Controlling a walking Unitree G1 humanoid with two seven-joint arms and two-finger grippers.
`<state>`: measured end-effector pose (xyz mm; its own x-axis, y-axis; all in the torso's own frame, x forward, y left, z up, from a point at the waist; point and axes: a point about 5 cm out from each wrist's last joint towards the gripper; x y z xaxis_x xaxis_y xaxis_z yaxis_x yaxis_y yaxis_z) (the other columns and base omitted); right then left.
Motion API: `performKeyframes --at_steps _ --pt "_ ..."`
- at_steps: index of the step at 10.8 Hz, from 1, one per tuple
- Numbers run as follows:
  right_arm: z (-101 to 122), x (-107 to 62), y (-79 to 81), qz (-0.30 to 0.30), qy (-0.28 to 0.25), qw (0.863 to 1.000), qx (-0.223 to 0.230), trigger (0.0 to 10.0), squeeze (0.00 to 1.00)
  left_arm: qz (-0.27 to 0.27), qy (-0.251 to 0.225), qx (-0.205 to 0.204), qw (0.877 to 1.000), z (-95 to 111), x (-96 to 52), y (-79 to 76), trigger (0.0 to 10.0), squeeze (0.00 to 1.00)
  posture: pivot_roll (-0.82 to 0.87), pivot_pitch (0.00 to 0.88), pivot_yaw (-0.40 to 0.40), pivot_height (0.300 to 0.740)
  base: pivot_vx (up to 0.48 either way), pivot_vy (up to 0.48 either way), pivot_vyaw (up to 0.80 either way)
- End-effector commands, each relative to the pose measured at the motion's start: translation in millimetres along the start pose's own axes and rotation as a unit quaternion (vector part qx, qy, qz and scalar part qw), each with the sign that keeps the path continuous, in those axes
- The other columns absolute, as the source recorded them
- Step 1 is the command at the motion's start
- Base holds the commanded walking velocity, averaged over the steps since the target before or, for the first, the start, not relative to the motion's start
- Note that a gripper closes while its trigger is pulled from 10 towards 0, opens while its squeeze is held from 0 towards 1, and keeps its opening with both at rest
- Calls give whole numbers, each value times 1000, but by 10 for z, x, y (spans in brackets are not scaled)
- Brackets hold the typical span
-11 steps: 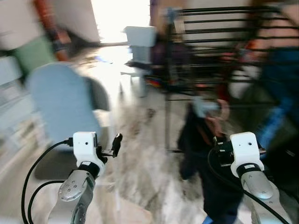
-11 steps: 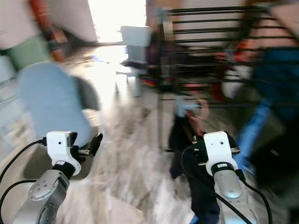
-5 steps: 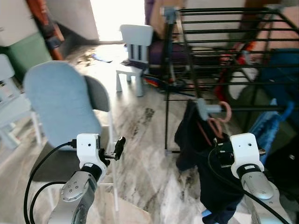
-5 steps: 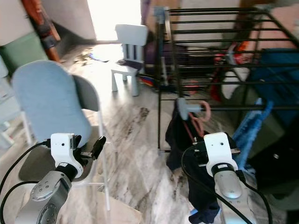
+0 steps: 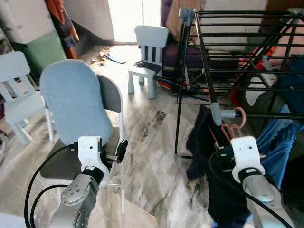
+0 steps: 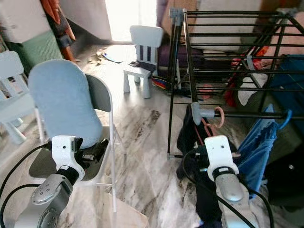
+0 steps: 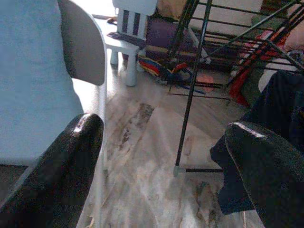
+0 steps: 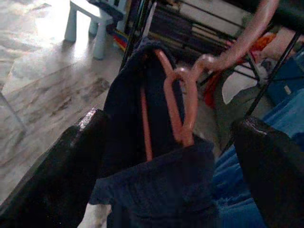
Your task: Hang hanger
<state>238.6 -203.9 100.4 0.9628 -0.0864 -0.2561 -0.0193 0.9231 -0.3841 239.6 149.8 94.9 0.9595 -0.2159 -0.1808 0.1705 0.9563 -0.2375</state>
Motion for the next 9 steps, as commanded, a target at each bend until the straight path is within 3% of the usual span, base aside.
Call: performKeyframes --at_steps 1,6,9 --pt "-46 2 -39 -4 14 1000 -1 10000 0 -5 8 -1 1000 -12 11 1 10000 0 -239 0 47 740 0 0 0" --pt "-86 18 -162 -41 27 999 -13 10000 0 -12 15 9 1000 -36 15 -7 10000 0 -237 0 46 740 0 0 0" --pt "-168 8 -115 -19 50 999 -13 10000 0 -21 25 9 999 -65 16 -16 10000 0 -240 0 47 740 0 0 0"
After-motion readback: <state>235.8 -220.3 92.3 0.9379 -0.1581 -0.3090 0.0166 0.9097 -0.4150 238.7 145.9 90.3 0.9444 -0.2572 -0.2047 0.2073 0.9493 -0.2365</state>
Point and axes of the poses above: a point about 5 cm out from each wrist's last joint towards the gripper, its own x axis pointing out of the wrist towards the gripper, its own z axis along the axis of the wrist's last joint, y = z × x, and after that the axes turned 3 degrees about -x, right-handed
